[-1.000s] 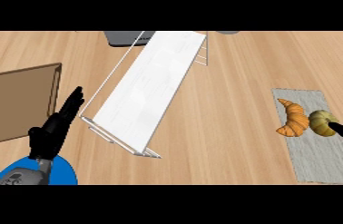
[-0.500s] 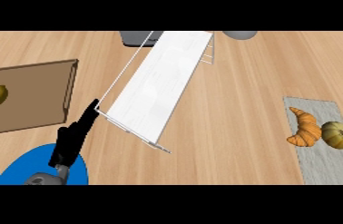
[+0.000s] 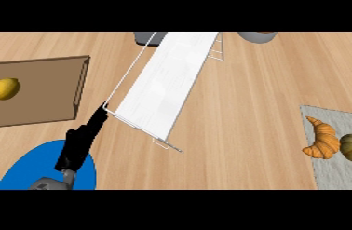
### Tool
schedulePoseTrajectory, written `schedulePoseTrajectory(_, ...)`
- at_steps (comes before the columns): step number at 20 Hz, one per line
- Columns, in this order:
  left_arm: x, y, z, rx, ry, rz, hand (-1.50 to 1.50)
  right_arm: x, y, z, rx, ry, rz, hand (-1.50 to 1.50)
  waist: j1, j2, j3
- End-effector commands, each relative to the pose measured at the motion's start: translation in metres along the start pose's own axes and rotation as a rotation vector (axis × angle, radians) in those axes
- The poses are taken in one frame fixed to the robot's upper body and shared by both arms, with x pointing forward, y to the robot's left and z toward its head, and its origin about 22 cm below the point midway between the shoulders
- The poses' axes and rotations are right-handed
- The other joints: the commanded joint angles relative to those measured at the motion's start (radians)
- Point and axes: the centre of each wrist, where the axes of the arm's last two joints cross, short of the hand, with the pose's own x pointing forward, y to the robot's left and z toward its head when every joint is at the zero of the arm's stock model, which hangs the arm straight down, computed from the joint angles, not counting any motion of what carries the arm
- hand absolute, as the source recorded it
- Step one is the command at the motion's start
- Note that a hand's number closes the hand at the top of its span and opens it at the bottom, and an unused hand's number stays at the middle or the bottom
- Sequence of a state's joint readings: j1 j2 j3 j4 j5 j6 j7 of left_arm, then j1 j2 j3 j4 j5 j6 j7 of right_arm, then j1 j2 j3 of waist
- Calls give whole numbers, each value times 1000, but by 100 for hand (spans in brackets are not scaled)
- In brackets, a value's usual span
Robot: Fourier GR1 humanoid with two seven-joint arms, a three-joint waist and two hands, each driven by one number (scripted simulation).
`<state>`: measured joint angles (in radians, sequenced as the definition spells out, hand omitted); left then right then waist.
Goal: Pick the squash from the placemat and place it in the tiered shelf
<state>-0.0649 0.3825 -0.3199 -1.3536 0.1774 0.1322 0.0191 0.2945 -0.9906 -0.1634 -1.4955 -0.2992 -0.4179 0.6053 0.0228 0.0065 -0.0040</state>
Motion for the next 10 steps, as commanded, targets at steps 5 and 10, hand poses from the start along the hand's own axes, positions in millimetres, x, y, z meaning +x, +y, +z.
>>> schedulePoseTrajectory(5,1,-7,-7,-50,-22,-20,0,33,-16,0,-103,297,586,-150,52,17,-2)
schedulePoseTrajectory(10,5,5,-15,-58,-25,-25,0,61,35,2,-68,326,637,-150,59,12,4)
